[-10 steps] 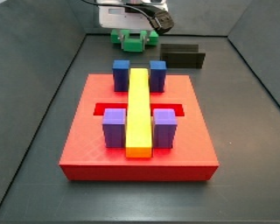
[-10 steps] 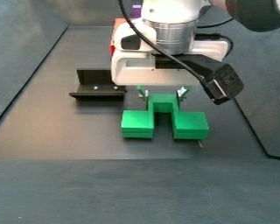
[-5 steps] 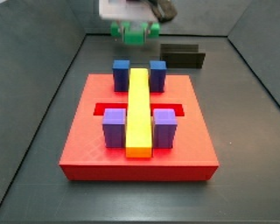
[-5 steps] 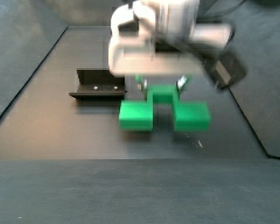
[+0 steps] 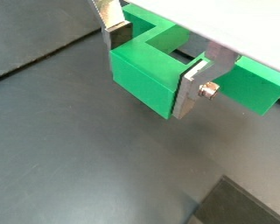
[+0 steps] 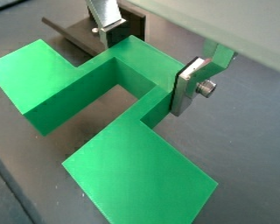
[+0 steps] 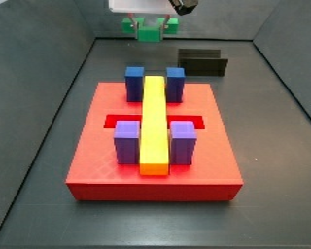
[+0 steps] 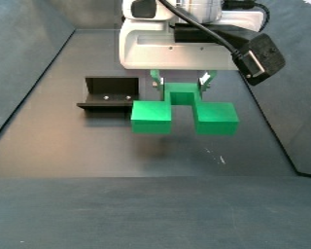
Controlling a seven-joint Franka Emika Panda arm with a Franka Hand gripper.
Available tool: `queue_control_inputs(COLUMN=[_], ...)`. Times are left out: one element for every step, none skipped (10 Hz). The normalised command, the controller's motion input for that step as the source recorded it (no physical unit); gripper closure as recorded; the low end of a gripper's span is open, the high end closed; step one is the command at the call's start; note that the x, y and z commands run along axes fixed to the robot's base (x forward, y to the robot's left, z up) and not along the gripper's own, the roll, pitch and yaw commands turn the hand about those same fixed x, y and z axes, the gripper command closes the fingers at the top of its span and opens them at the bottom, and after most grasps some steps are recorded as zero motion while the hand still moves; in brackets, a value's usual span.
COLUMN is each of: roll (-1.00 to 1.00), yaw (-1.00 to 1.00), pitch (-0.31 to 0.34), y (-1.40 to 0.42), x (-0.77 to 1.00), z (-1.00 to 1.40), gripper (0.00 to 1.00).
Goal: Pick up the green object. Move up. Place the green object on the fixture. Regrasp the green object. Move to above the board. Insert the green object.
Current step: Place the green object on the fixture.
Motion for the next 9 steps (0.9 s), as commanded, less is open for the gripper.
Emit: queue_control_inputs(roll=[-0.96, -0.83, -0.7, -0.61, -0.48, -0.36, -0.47, -0.76, -0.82], yaw=[-0.12, -0.13, -0.13, -0.09, -0.04, 0.0, 0.0, 0.0, 0.05], pitch=[-0.643, -0.566, -0.423, -0.36, -0.251, -0.071, -0.069, -0.16, -0.211], y=[0.0, 0.0, -0.07, -0.12, -0.12, -0.13, -0.02, 0.0, 0.0], x=[0.0, 0.02, 0.14, 0.14, 0.15, 0.27, 0.27, 0.28, 0.21], z=[0.11, 0.25, 0.39, 0.43, 0.35, 0.31, 0.08, 0.0, 0.0], gripper=[1.0, 1.0, 1.0, 1.0, 1.0, 1.0, 1.0, 1.0, 1.0])
